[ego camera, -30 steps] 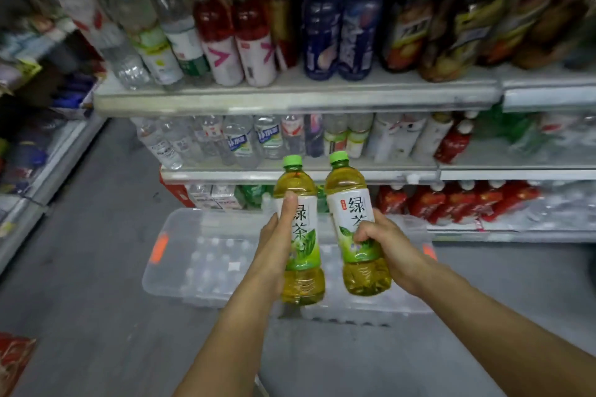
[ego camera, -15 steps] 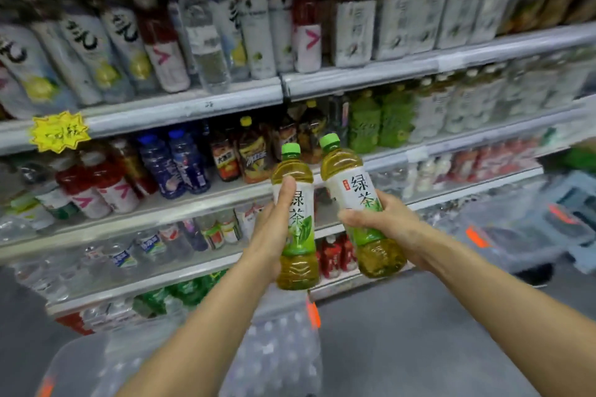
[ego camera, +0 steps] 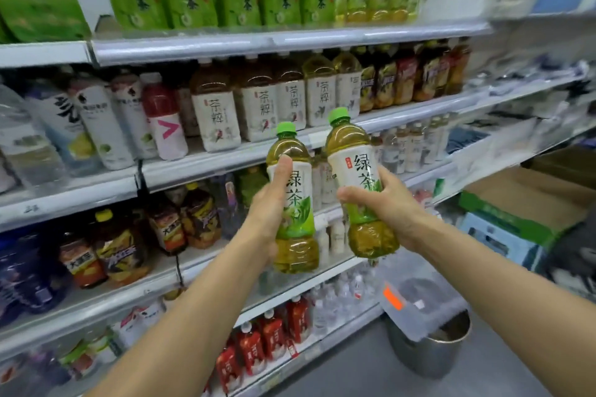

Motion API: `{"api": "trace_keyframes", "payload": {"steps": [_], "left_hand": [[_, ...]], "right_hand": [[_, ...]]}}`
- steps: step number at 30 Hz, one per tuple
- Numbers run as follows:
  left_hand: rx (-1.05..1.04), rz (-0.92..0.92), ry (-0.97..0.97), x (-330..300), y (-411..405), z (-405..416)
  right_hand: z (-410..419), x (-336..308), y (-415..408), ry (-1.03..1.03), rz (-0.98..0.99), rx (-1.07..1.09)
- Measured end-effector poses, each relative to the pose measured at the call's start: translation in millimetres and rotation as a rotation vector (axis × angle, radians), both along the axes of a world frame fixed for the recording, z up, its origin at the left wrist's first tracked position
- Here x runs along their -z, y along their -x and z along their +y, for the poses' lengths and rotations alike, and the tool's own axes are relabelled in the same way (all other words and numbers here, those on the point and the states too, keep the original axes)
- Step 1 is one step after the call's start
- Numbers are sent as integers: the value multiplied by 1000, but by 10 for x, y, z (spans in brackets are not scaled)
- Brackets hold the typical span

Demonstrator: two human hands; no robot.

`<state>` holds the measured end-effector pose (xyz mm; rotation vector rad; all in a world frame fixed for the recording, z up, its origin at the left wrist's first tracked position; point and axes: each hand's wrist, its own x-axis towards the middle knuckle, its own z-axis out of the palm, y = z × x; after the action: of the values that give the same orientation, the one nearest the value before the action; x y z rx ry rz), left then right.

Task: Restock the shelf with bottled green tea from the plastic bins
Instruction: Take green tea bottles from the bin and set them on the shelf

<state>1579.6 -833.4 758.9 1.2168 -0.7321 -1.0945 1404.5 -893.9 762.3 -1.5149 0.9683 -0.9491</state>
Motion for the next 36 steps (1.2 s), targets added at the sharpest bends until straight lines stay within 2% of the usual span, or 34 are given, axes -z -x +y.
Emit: {"api": "trace_keyframes", "payload": {"steps": [6, 11, 21, 26, 36], "left_hand": [[-24, 9, 30, -145, 476, -1110], [2, 7, 49, -399, 834, -1691], [-121, -70, 81, -848, 1131, -2606], [-212, -108, 99, -1115, 1477, -3179], [-335, -29, 208, -1540, 2356, -4463]], "right_hand": [[-1016, -317, 455, 106, 40, -32], [-1671, -533, 729, 189, 88, -45], [-2859, -875, 967, 259, -51, -161], [-3582, -1130, 1274, 348, -41, -237], [-5119, -1842, 2059, 476, -85, -357]]}}
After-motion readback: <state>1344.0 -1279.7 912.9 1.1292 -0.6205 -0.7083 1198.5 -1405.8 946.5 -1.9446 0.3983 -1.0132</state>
